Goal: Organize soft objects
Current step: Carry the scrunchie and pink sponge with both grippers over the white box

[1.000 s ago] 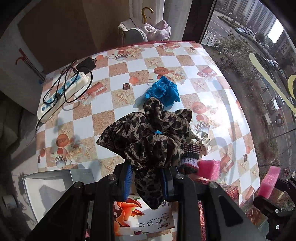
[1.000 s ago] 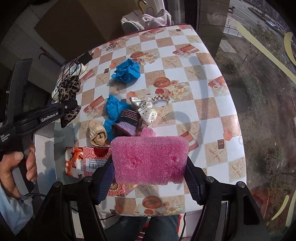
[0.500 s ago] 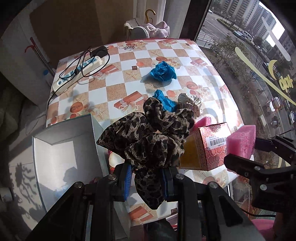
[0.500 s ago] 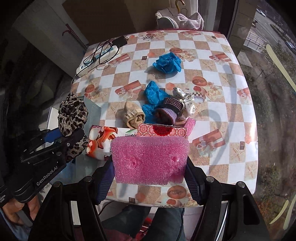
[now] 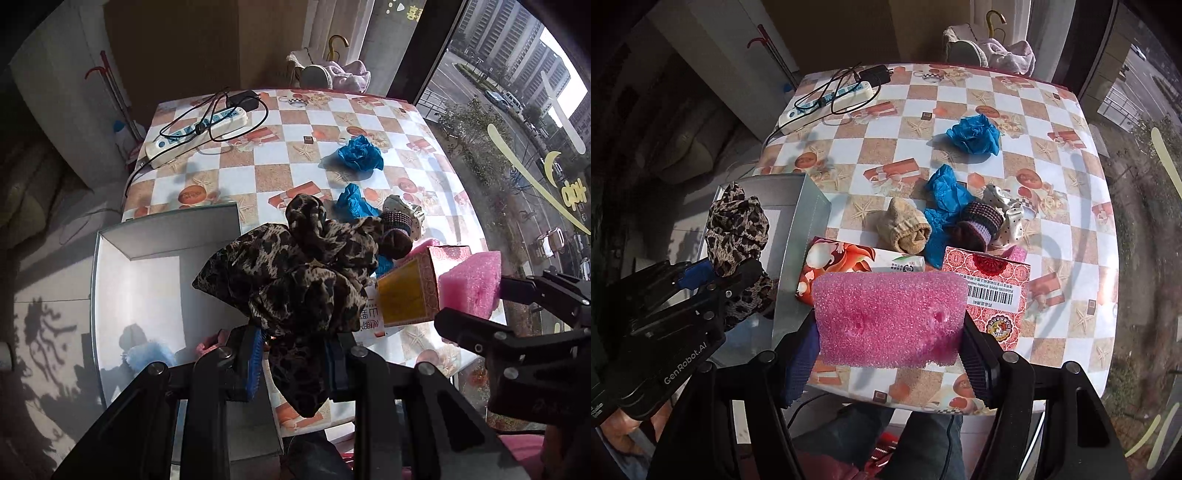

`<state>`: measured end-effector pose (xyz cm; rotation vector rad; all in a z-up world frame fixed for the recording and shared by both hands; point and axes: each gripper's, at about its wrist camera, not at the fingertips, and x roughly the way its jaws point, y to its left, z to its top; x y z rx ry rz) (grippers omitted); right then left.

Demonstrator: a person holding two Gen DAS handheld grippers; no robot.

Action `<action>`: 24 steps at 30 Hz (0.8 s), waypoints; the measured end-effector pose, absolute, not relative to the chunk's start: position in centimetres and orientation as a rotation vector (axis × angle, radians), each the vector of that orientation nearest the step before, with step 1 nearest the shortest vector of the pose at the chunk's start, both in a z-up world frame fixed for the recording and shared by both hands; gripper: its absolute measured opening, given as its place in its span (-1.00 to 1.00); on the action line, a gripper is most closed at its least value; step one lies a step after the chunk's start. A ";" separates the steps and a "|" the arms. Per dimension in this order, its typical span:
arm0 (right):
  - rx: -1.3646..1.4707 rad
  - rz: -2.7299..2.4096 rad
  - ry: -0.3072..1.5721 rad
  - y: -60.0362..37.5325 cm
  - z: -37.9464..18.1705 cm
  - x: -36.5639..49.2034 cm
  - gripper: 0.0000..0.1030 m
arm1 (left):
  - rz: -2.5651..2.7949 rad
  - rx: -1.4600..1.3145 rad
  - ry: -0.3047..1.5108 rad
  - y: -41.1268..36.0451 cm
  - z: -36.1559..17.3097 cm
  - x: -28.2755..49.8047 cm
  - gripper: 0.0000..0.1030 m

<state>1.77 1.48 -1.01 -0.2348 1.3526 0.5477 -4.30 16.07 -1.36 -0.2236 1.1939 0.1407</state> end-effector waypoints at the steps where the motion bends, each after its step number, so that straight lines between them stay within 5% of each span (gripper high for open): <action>1: -0.245 0.557 1.351 2.0 -1.0 1.6 0.37 | 0.148 -0.229 1.191 16.4 -1.3 -4.7 -0.44; 24: -0.440 0.720 1.342 10.2 -1.5 -0.9 0.37 | 0.336 -0.391 1.154 23.7 -2.2 -10.0 -0.44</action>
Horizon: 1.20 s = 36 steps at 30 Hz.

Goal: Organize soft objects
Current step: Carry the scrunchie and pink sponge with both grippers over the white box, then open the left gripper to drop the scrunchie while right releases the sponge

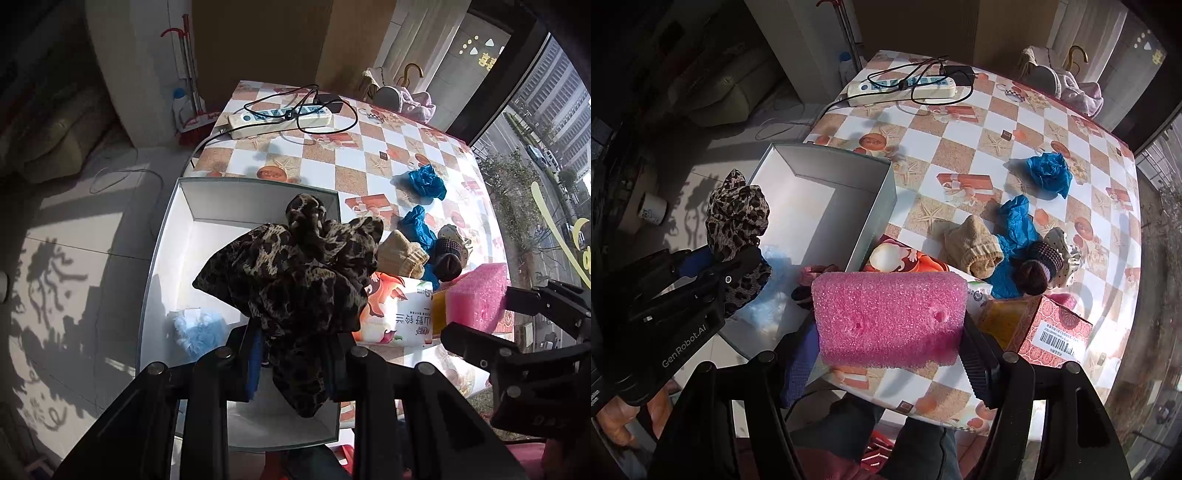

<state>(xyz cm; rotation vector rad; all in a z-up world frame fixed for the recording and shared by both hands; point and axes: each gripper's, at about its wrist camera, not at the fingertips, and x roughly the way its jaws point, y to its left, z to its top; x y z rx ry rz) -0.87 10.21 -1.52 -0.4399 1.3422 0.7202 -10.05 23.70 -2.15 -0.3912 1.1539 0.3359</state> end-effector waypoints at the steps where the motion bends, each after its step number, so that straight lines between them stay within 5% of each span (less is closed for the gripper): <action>1: -0.446 0.726 1.344 10.5 -1.6 -1.0 0.37 | 0.344 -0.394 1.155 24.0 -2.3 -10.3 -0.44; 36: -0.554 0.829 1.388 20.5 -4.6 -0.4 0.37 | 0.492 -0.474 1.241 28.5 -7.5 -11.8 -0.43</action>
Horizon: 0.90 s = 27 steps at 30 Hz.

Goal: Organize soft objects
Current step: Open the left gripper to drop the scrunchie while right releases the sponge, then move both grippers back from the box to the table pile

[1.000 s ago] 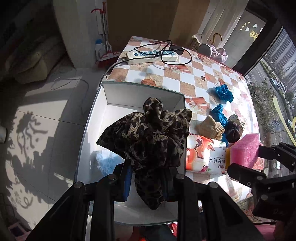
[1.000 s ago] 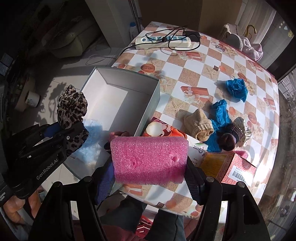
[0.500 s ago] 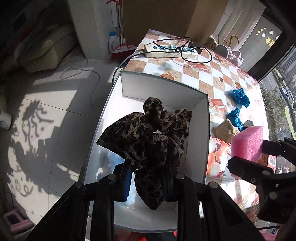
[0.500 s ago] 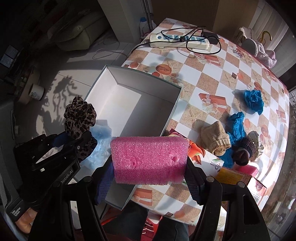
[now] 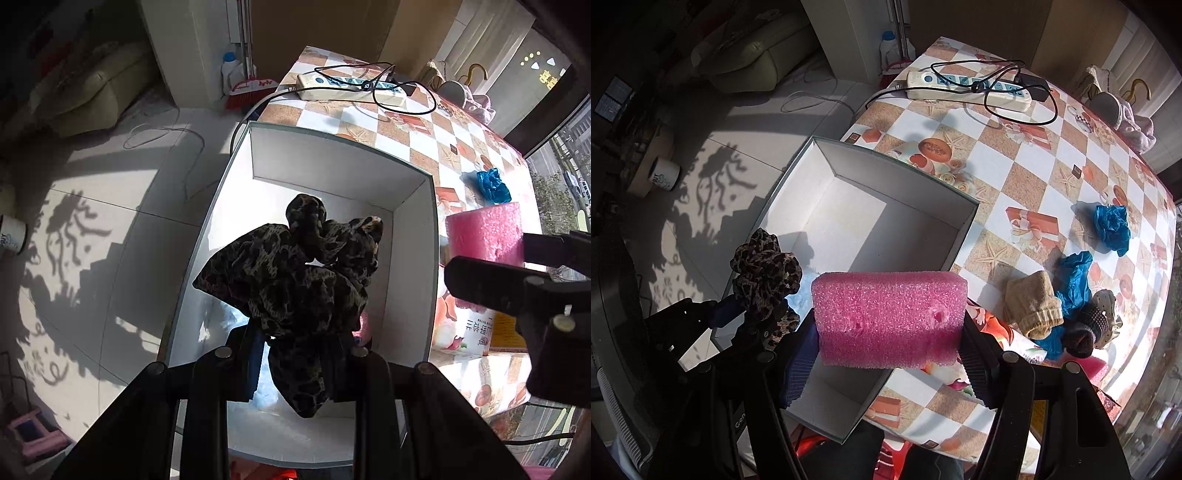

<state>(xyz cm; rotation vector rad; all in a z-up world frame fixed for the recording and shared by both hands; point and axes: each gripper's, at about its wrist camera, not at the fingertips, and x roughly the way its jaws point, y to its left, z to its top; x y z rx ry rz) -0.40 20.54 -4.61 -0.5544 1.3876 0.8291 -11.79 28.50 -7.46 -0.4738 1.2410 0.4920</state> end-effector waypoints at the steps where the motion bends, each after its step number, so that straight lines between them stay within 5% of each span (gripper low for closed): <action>1: -0.557 0.832 1.387 20.7 -4.7 -0.4 0.37 | 0.489 -0.480 1.232 28.6 -7.4 -11.9 -0.43; 2: -0.560 0.834 1.387 20.9 -4.7 -0.3 0.37 | 0.489 -0.487 1.222 28.6 -7.3 -11.9 -0.39; 6: -0.574 0.844 1.390 21.3 -4.8 -0.3 0.39 | 0.507 -0.495 1.197 28.7 -6.9 -12.2 0.53; 8: -0.570 0.842 1.396 21.4 -4.9 -0.2 0.41 | 0.519 -0.483 1.186 28.7 -6.5 -12.2 0.54; 10: -0.552 0.836 1.392 21.3 -4.8 0.0 0.77 | 0.515 -0.495 1.193 28.8 -6.6 -12.2 0.58; 16: -0.510 0.830 1.443 20.9 -5.0 0.7 0.80 | 0.498 -0.570 1.169 29.4 -6.9 -12.3 1.00; 18: -0.507 0.829 1.486 20.8 -5.4 0.8 1.00 | 0.503 -0.575 1.170 29.5 -7.1 -12.2 0.99; 27: -0.457 0.804 1.481 19.4 -4.6 1.9 1.00 | 0.502 -0.564 1.159 29.1 -6.4 -11.9 0.99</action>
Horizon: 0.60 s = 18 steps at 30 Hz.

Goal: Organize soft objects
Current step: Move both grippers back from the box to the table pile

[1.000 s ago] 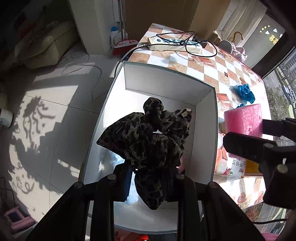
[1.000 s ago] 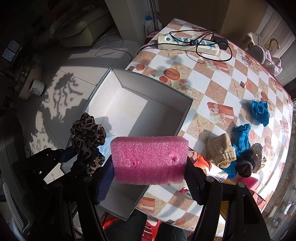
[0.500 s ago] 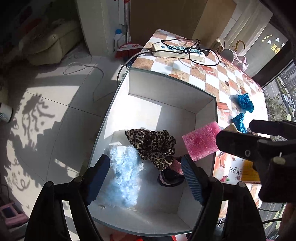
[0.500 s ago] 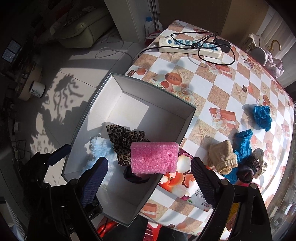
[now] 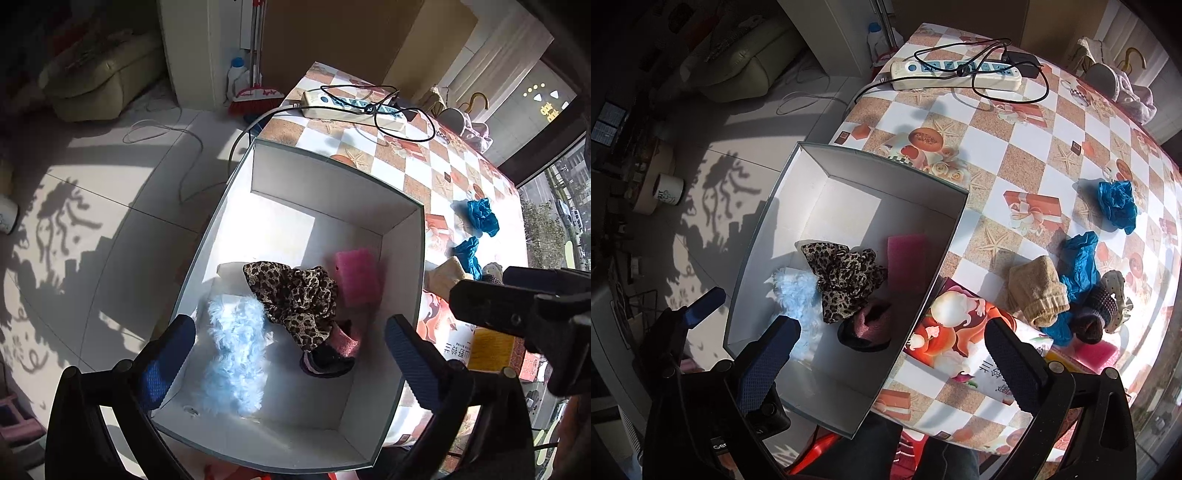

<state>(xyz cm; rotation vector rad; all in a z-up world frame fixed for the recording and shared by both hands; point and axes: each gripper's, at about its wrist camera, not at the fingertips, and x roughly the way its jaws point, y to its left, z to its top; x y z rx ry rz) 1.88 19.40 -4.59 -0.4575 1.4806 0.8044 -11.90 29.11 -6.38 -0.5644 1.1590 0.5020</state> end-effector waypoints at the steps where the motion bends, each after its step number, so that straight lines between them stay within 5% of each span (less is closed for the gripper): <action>1: -0.450 0.800 1.478 19.2 -4.4 2.1 1.00 | 0.500 -0.561 1.159 29.0 -6.2 -11.8 0.99; 18: -0.213 0.609 1.503 8.4 -2.9 10.0 1.00 | 0.393 -0.406 1.216 24.2 -5.0 -5.4 0.99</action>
